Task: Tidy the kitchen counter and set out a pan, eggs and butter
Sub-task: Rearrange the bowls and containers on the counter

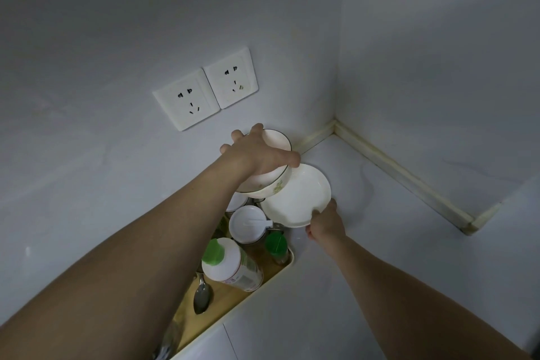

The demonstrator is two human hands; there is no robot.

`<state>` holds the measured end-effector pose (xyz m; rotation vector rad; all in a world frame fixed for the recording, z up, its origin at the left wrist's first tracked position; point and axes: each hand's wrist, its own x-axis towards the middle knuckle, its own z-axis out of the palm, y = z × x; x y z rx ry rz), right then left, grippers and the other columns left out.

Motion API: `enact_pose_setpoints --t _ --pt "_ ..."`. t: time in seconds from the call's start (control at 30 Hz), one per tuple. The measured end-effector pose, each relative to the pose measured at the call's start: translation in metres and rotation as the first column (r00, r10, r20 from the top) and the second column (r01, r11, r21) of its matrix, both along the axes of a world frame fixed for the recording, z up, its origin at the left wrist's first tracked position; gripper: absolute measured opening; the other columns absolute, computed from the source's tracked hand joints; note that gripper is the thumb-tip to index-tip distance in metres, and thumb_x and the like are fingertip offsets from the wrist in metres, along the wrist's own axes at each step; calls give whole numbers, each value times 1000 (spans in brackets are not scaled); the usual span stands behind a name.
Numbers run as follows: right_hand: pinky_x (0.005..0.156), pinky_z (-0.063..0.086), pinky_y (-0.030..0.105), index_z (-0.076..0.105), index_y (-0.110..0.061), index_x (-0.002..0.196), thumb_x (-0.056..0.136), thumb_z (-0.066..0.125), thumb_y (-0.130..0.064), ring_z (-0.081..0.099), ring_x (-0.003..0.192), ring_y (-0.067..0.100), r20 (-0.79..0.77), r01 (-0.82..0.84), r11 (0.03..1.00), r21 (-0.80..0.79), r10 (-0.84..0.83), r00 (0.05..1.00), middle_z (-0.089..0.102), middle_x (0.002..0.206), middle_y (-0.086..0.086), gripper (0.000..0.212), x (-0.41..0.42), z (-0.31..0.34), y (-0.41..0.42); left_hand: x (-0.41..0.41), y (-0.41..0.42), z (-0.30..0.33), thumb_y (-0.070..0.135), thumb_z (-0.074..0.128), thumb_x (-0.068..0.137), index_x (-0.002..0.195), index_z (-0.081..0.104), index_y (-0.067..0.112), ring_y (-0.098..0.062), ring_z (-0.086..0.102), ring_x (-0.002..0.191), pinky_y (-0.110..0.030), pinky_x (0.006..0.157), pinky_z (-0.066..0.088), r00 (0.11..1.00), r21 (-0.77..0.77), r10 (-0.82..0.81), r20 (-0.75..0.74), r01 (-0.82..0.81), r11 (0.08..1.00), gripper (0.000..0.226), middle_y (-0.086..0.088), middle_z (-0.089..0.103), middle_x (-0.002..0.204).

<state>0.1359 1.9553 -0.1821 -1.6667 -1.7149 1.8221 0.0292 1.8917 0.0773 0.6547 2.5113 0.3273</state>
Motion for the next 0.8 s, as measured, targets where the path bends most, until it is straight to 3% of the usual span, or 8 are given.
enact_pose_setpoints --t 0.13,0.37,0.53,0.6,0.7,0.8 --pt "93 52 53 13 -26 149 96 48 -26 53 120 36 1 -15 1000 7 15 1000 48 137 14 63 -3 -1 0 -1 6 -6 60 71 60 148 16 40 -36 34 126 -41 90 42 1000 -4 -10 8 10 1000 106 -2 24 136" --pt "92 52 52 23 -27 144 95 53 -23 54 117 34 -72 -33 998 -61 29 997 50 133 11 58 -4 -5 6 -2 16 -14 60 71 61 149 15 39 -35 33 125 -41 93 43 1000 -22 -15 27 16 1000 106 -2 25 136" --pt "89 54 47 42 -17 132 89 56 -39 61 101 29 43 -278 960 -28 279 959 60 111 8 50 17 25 23 0 25 -24 59 71 64 150 14 38 -34 29 128 -37 84 36 999 -26 -20 25 21 999 105 -3 25 138" --pt "90 50 39 37 -11 137 89 57 -43 57 110 30 230 -429 899 91 400 887 56 121 11 61 29 45 35 1 30 -29 59 70 65 150 14 37 -35 28 129 -37 82 33 999 -34 -31 13 32 999 104 -3 25 139" --pt "98 41 42 12 -13 149 82 62 -56 39 129 33 571 -670 699 250 452 685 33 143 15 94 47 74 46 2 40 -41 63 69 60 149 15 38 -36 27 129 -39 87 36 999 -53 -52 -3 52 997 107 -3 26 139" --pt "106 29 56 -7 -17 152 70 70 -64 15 142 39 746 -810 567 149 473 469 2 157 14 121 54 82 47 8 52 -53 68 66 49 145 17 41 -37 27 127 -51 95 41 995 -80 -103 -16 101 992 111 -2 27 136"
